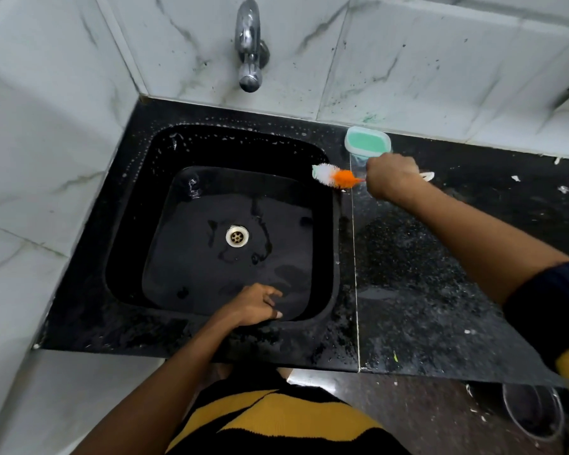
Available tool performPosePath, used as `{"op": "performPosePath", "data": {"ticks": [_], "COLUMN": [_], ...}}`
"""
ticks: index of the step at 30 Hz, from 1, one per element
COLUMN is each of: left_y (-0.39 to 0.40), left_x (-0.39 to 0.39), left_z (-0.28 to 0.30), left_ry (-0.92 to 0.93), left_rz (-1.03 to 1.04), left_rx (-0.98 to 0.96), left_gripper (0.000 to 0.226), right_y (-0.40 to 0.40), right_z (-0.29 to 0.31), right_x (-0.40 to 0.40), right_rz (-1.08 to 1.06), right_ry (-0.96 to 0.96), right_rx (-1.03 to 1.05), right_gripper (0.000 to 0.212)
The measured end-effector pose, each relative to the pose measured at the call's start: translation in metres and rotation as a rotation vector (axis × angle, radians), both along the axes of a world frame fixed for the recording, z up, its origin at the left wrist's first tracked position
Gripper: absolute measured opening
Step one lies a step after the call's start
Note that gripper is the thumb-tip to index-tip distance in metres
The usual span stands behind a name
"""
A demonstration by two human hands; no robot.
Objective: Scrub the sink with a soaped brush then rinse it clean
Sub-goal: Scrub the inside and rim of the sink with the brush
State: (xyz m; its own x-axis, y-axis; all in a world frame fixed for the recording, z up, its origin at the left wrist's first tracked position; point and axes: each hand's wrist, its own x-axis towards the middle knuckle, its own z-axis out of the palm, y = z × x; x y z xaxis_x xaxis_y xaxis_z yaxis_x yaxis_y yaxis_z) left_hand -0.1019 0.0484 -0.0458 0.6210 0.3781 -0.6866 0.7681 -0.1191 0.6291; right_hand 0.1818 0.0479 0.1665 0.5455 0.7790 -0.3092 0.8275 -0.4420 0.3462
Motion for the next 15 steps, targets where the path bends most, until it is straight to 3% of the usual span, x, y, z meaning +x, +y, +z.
{"op": "performPosePath", "data": {"ticks": [6, 11, 15], "left_y": [0.003, 0.001, 0.003], "left_x": [-0.004, -0.002, -0.003], "left_z": [0.001, 0.0, -0.002], "left_ry": [-0.036, -0.04, -0.034], "left_rz": [0.082, 0.059, 0.066], "left_rx": [-0.038, -0.047, -0.06], "left_gripper": [0.053, 0.054, 0.054], "right_y": [-0.021, -0.052, -0.093], "right_z": [0.015, 0.009, -0.003], "right_x": [-0.027, -0.002, -0.025], "right_rz": [0.11, 0.057, 0.114], "right_ry": [0.001, -0.018, 0.131], "right_rx": [-0.33, -0.083, -0.308], "right_gripper": [0.021, 0.018, 0.013]}}
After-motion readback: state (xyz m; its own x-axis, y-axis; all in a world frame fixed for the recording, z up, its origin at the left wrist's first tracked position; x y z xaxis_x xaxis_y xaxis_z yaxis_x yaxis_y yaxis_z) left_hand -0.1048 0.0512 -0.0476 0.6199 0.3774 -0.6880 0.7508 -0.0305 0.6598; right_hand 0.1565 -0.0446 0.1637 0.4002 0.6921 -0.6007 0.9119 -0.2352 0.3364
